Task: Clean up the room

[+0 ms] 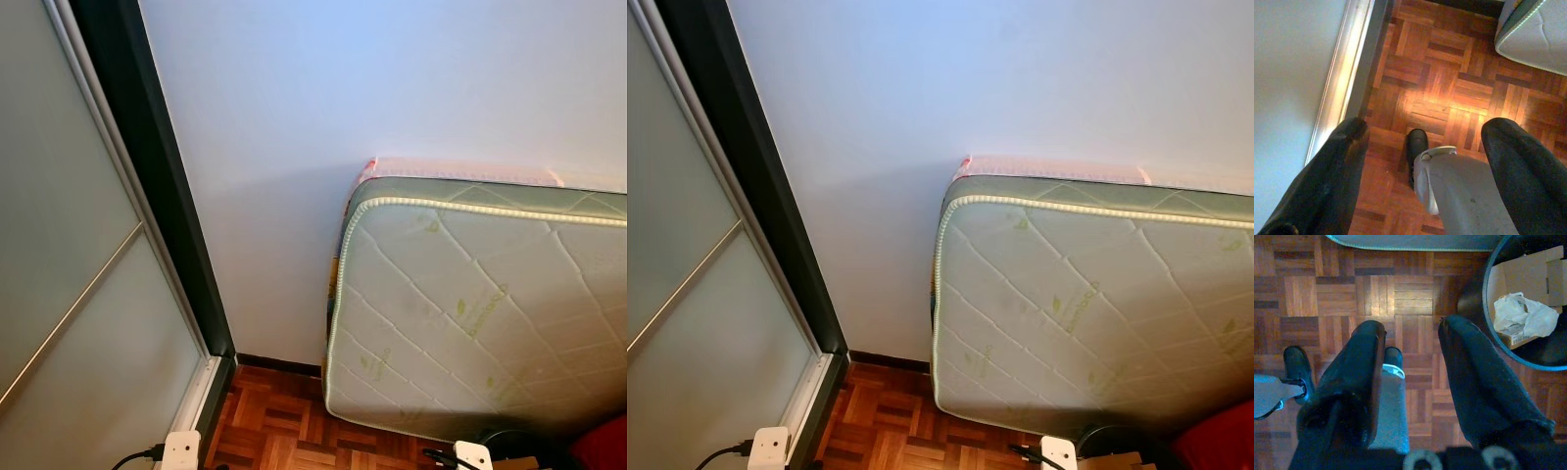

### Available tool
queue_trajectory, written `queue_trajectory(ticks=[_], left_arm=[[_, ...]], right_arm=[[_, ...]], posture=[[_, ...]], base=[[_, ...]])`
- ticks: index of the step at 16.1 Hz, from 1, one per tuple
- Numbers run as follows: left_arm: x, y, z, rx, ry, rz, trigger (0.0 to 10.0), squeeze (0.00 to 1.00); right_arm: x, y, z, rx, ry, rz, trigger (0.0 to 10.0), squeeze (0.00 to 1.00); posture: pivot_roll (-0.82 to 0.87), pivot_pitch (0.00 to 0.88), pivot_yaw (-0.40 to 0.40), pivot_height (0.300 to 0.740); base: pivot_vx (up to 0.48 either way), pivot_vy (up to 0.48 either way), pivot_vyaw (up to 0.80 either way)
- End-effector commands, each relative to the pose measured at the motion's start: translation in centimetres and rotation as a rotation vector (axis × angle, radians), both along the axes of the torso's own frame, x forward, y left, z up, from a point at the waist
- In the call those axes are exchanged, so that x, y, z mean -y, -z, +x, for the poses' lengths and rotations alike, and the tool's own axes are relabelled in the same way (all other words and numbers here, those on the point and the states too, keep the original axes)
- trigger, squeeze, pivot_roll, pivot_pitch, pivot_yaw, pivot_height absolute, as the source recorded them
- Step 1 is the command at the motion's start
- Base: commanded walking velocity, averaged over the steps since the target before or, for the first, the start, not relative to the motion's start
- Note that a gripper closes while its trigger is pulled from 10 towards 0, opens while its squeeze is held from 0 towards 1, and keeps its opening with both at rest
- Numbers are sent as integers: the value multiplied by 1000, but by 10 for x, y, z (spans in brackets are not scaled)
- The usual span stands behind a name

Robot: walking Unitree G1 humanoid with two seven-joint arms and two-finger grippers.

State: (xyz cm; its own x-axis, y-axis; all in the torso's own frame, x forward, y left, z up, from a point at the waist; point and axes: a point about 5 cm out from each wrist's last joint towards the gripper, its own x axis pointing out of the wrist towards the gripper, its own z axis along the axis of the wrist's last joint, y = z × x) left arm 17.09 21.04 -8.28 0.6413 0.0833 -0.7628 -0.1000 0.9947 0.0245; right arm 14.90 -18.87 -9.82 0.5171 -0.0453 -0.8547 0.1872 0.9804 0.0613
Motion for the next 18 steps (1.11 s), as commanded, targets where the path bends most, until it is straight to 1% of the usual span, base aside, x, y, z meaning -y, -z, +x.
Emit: queue_trajectory(ticks=[1, 5, 6, 7, 8, 18], left_arm=[[6, -12, 27, 74, -16, -41, 10000, 0], [6, -12, 27, 74, -16, -41, 10000, 0], [6, -11, 25, 61, -13, -28, 10000, 0], [7, 0, 7, -39, 27, -7, 10000, 0], [8, 4, 0, -78, 43, -3, 10000, 0], [7, 5, -2, -82, 43, -1, 10000, 0]], right_arm=[[21, -30, 58, 124, -71, -11, 10000, 0], [21, -30, 58, 124, -71, -11, 10000, 0], [21, -30, 58, 124, -74, -8, 10000, 0], [18, -32, 62, 143, -83, 23, 10000, 0], [17, -33, 63, 152, -88, 34, 10000, 0], [17, -32, 62, 152, -93, 36, 10000, 0]], posture=[[111, 0, -153, 740], [111, 0, -153, 740], [0, 0, 0, 740], [107, 0, -152, 740], [106, 0, -153, 740], [107, 0, -152, 740]], base=[[0, 0, 0], [0, 0, 0], [0, 0, 0], [0, 0, 0], [0, 0, 0], [0, 0, 0]])
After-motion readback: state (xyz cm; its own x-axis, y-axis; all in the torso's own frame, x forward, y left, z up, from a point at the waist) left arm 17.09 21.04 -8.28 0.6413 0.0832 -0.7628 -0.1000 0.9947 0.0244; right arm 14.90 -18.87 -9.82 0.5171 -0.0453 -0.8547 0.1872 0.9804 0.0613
